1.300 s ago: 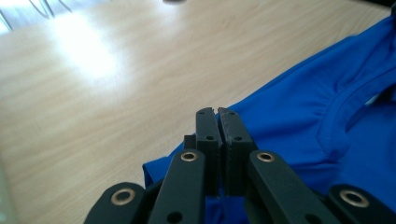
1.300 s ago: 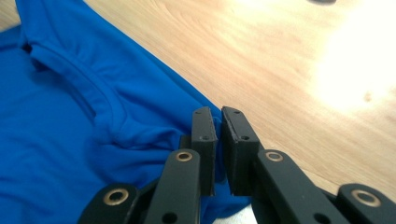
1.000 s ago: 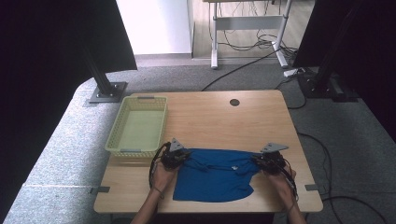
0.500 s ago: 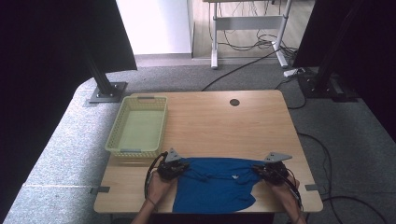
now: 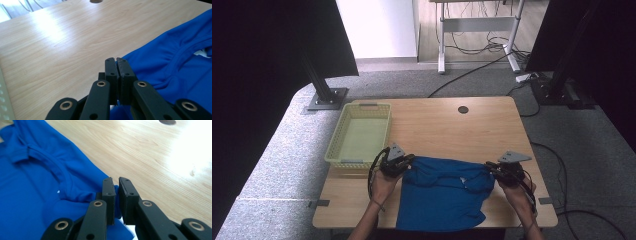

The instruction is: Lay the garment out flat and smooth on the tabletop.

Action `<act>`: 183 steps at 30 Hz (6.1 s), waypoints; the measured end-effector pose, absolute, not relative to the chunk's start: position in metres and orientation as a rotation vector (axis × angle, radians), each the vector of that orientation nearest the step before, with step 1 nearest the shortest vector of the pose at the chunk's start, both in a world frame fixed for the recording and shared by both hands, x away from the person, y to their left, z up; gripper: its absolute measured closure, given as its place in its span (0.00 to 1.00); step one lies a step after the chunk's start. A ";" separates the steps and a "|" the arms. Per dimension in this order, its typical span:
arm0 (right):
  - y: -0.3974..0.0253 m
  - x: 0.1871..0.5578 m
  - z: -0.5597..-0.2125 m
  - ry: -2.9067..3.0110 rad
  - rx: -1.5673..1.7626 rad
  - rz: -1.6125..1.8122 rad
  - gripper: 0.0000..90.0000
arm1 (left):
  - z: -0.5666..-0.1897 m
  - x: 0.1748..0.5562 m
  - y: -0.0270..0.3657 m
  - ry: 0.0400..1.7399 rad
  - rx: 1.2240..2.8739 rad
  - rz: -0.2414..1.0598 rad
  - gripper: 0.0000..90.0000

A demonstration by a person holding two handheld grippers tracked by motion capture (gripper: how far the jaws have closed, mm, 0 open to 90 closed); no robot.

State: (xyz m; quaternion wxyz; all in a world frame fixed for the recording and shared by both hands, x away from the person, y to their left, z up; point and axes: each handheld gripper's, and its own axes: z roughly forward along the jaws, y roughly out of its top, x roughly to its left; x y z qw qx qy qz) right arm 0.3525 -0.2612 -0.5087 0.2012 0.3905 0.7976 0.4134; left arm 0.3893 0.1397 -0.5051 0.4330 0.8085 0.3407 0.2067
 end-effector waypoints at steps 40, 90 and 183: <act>-0.254 0.387 -0.534 2.262 1.129 1.094 0.91 | -0.532 0.415 0.126 0.924 2.150 0.595 0.97; -0.202 0.390 -0.517 2.393 0.866 1.124 0.90 | -0.511 0.420 0.056 0.682 2.260 0.464 0.94; -0.310 0.337 -0.514 2.052 1.256 1.123 0.84 | -0.485 0.340 0.167 0.957 2.077 0.771 0.82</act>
